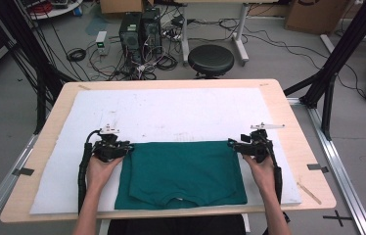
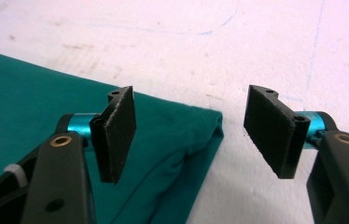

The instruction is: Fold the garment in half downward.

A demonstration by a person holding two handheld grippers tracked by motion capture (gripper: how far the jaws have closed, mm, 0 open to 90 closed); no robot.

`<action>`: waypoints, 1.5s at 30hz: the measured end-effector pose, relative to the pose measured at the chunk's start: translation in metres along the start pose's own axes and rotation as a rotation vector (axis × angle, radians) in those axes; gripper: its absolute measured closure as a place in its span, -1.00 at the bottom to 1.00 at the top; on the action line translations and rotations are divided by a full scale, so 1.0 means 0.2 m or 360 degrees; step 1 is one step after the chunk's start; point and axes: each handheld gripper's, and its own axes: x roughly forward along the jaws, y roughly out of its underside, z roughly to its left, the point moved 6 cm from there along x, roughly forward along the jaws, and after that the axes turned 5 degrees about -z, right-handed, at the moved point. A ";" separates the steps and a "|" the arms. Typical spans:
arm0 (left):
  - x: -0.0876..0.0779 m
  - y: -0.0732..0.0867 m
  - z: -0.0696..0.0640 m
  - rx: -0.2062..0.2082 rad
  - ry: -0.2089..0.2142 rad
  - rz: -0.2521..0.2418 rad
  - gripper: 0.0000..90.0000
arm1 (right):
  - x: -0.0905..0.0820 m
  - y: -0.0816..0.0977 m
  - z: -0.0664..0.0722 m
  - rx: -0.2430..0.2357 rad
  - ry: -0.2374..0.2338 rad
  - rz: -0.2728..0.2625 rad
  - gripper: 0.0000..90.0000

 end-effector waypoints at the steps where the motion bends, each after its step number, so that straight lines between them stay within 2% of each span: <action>1: 0.00 0.00 0.00 -0.0003 0.0004 -0.0006 0.67 | 0.02 0.00 0.00 -0.0014 0.0005 0.0021 -0.20; 4: 0.00 0.01 0.00 -0.0018 0.0022 -0.0021 0.72 | 0.07 0.00 -0.01 -0.0043 0.0014 0.0090 -0.15; 6: 0.00 0.01 0.00 -0.0017 0.0025 -0.0026 0.73 | 0.11 0.01 -0.02 -0.0072 0.0048 0.0156 -0.01; 9: 0.00 0.01 0.00 0.0000 0.0020 -0.0038 0.73 | 0.14 0.03 -0.01 -0.0088 0.0042 0.0225 0.19; 10: 0.00 0.01 -0.01 0.0020 0.0013 -0.0038 0.73 | 0.15 0.03 -0.01 -0.0106 0.0065 0.0221 0.28; 11: 0.00 0.01 -0.01 0.0023 0.0006 -0.0047 0.74 | 0.15 0.03 -0.01 -0.0123 0.0079 0.0219 0.50; 12: 0.00 0.01 -0.01 0.0029 -0.0004 -0.0052 0.75 | 0.14 0.03 0.00 -0.0120 0.0037 0.0232 0.71; 13: 0.00 0.02 -0.02 0.0042 -0.0010 -0.0056 0.75 | 0.15 0.03 0.01 -0.0088 0.0010 0.0233 0.74; 15: 0.00 0.01 -0.02 0.0039 -0.0028 -0.0061 0.77 | 0.15 0.03 0.01 -0.0086 0.0020 0.0228 0.81; 19: 0.01 0.00 -0.02 0.0018 -0.0044 -0.0065 0.78 | 0.16 0.02 0.01 -0.0108 0.0087 0.0198 0.84; 22: 0.04 -0.02 -0.01 -0.0027 -0.0061 -0.0076 0.78 | 0.18 0.00 0.00 -0.0144 0.0141 0.0171 0.84; 26: 0.09 -0.06 0.00 -0.0051 -0.0106 -0.0081 0.78 | 0.22 -0.03 -0.03 -0.0154 0.0193 0.0147 0.84; 30: 0.13 -0.09 0.02 -0.0094 -0.0122 -0.0107 0.78 | 0.26 -0.06 -0.07 -0.0133 0.0237 0.0142 0.83; 35: 0.17 -0.12 0.03 -0.0071 -0.0152 -0.0101 0.78 | 0.31 -0.12 -0.11 -0.0147 0.0298 0.0161 0.83; 38: 0.18 -0.12 0.04 -0.0084 -0.0141 -0.0103 0.78 | 0.32 -0.12 -0.11 -0.0105 0.0305 0.0150 0.82; 40: 0.17 -0.12 0.04 -0.0088 -0.0134 -0.0101 0.78 | 0.32 -0.12 -0.11 -0.0102 0.0304 0.0143 0.82; 44: 0.17 -0.12 0.04 -0.0084 -0.0151 -0.0100 0.69 | 0.30 -0.12 -0.11 -0.0086 0.0307 0.0129 0.60; 45: 0.17 -0.12 0.04 -0.0089 -0.0141 -0.0103 0.61 | 0.29 -0.11 -0.11 -0.0088 0.0303 0.0124 0.40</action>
